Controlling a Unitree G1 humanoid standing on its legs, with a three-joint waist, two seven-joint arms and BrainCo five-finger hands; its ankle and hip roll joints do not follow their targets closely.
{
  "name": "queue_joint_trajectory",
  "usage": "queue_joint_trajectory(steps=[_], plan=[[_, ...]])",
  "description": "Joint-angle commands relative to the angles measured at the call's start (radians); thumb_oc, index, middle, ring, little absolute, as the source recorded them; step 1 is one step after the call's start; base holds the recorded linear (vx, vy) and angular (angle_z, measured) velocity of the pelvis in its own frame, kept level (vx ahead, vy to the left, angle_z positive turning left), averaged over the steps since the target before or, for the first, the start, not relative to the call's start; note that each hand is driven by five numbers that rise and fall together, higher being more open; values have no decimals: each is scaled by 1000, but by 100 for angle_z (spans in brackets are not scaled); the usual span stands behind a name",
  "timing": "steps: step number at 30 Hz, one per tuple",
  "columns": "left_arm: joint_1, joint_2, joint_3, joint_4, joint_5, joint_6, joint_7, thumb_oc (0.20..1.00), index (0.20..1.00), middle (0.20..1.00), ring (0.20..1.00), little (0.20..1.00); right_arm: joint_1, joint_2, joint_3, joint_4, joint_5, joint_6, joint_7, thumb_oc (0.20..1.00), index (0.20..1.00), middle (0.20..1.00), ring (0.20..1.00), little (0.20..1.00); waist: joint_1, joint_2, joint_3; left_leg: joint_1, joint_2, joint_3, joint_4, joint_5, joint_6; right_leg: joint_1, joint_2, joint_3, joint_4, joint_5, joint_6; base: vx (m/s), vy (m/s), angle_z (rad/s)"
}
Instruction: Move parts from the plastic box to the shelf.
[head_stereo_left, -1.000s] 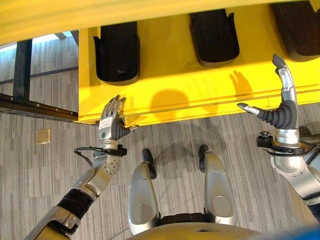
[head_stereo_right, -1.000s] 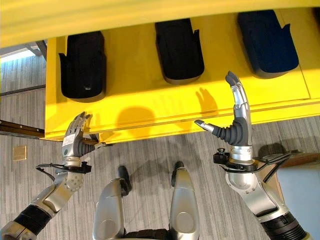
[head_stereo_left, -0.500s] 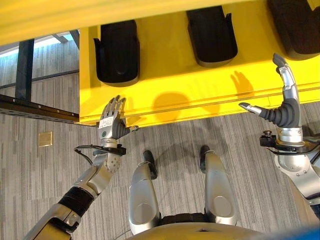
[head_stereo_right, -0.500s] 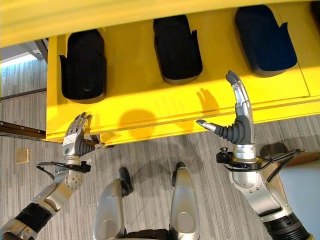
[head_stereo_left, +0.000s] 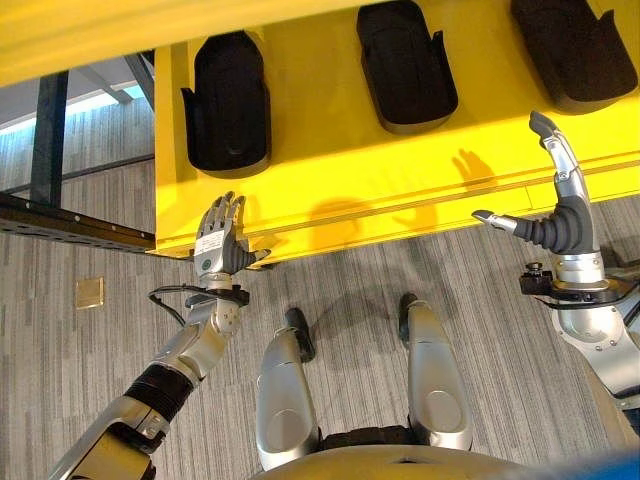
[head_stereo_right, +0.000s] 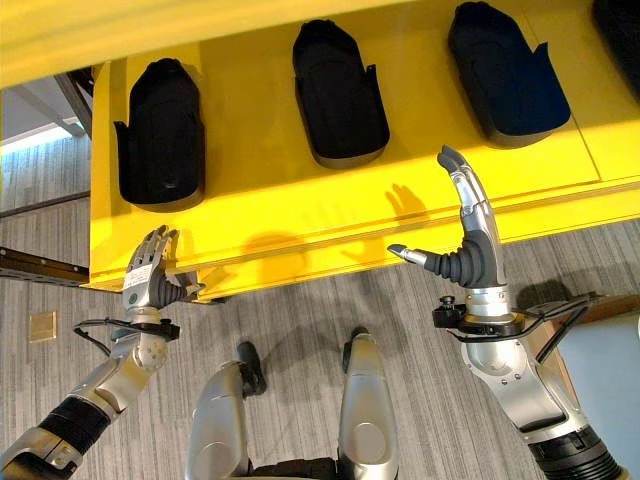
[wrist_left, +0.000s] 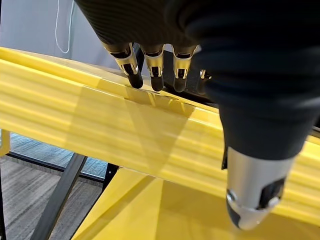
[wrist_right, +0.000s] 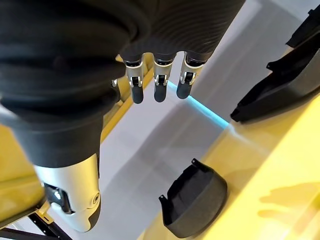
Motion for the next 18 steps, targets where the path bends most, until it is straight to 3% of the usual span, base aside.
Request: queue_joint_trajectory(steps=[1, 18], plan=[[37, -8, 15, 57, 2, 33, -24, 1000, 1000, 1000, 1000, 1000, -1, 20, -29, -37, 30, -23, 9, 1000, 1000, 1000, 1000, 1000, -15, -24, -59, 15, -70, 53, 58, -78, 114, 46, 54, -63, -3, -30, -45, 0, 0, 0], [4, 12, 40, 9, 36, 72, -56, 1000, 1000, 1000, 1000, 1000, 16, 13, -46, -41, 60, -12, 94, 1000, 1000, 1000, 1000, 1000, -35, -17, -68, 40, -75, 65, 65, -79, 119, 60, 47, -54, 8, -36, -46, 18, 15, -3]])
